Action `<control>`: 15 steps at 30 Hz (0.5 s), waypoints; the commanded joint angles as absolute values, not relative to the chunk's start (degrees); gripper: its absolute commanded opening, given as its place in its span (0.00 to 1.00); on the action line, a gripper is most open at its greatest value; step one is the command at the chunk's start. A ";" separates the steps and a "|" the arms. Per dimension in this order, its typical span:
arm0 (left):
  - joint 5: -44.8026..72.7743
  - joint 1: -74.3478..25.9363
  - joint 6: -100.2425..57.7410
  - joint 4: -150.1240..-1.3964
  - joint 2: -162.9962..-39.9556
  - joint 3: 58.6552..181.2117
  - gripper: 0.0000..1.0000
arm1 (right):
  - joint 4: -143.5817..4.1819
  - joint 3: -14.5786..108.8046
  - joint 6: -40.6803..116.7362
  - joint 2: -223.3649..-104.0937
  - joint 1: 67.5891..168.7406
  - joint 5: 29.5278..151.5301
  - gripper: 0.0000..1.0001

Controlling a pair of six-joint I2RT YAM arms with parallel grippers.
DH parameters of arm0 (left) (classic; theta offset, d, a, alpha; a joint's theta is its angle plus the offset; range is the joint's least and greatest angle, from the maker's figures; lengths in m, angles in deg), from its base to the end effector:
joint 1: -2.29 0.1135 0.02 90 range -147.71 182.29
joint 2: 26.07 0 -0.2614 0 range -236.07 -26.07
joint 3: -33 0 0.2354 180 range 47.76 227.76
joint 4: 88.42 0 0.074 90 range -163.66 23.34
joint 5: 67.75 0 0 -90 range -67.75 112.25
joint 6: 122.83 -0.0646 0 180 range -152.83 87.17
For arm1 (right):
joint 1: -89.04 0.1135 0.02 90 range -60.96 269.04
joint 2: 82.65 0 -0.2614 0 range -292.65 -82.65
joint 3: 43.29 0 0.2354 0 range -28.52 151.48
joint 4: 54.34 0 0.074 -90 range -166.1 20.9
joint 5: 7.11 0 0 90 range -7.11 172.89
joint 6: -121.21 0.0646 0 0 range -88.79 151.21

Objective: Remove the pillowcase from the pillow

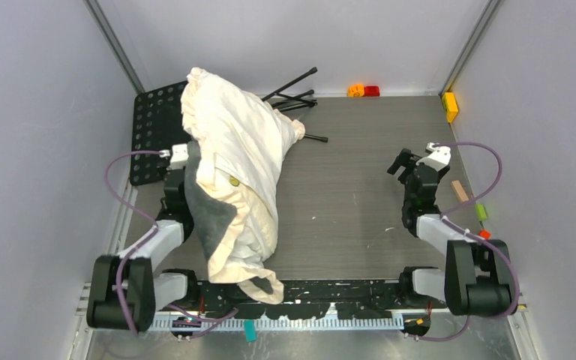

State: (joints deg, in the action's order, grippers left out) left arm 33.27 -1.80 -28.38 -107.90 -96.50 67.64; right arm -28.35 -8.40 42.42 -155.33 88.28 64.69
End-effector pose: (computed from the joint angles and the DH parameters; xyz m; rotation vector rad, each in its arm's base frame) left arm 0.2555 -0.0059 0.1835 -0.1392 1.8455 0.0746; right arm 0.2604 -0.0236 0.1911 0.4099 1.7206 -0.1500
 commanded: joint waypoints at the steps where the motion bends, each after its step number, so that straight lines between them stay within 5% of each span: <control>1: 39.37 -2.02 -17.23 -87.85 -86.07 76.08 1.00 | -39.90 -3.97 52.63 -147.53 88.41 63.20 0.94; 6: 49.02 -2.07 0.25 -67.06 -77.70 80.19 1.00 | -65.50 3.44 69.14 -139.06 88.10 59.29 0.97; 15: 25.13 -2.07 6.39 -69.61 -65.95 76.13 1.00 | -71.37 9.91 73.96 -138.66 88.52 89.59 0.99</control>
